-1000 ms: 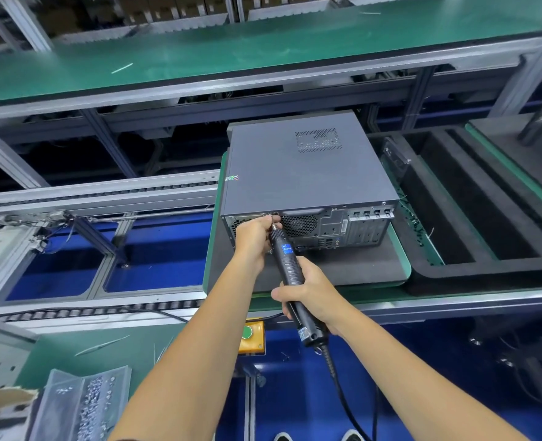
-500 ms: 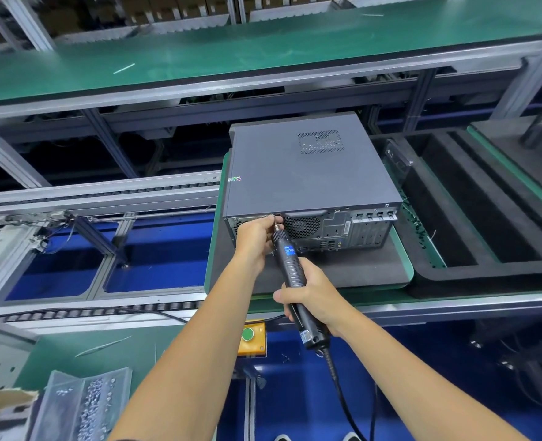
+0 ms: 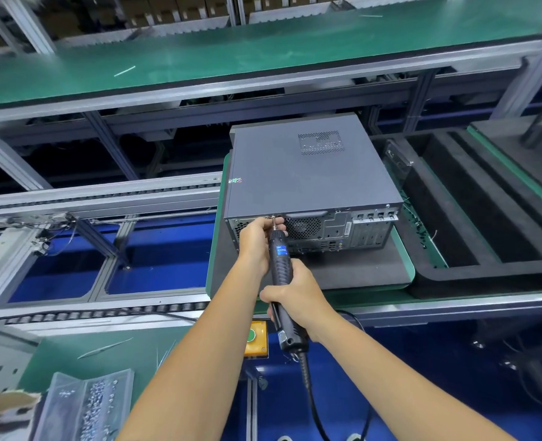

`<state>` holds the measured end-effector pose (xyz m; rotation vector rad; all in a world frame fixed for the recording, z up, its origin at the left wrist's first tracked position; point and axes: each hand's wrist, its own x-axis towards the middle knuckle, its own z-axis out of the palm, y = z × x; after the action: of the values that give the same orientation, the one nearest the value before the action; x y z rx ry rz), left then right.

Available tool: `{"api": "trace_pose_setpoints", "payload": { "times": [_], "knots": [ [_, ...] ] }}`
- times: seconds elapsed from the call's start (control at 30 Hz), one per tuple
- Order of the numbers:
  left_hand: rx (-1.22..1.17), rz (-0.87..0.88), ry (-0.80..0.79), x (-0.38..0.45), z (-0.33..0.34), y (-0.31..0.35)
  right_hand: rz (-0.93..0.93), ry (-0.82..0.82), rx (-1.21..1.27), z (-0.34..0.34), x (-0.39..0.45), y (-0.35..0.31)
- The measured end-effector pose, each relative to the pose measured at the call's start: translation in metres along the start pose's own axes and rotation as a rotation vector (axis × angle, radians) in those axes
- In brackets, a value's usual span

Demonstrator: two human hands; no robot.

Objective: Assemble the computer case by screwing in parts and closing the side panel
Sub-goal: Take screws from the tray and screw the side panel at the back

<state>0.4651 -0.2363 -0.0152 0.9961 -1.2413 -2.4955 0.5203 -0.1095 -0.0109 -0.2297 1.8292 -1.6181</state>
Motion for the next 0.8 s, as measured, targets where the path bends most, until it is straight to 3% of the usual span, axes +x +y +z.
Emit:
{"api": "trace_pose_setpoints", "payload": {
  "times": [0.8],
  "knots": [
    [0.005,0.02,0.037,-0.005,0.006,0.002,0.014,-0.015,-0.049,-0.007,-0.004,-0.011]
  ]
}}
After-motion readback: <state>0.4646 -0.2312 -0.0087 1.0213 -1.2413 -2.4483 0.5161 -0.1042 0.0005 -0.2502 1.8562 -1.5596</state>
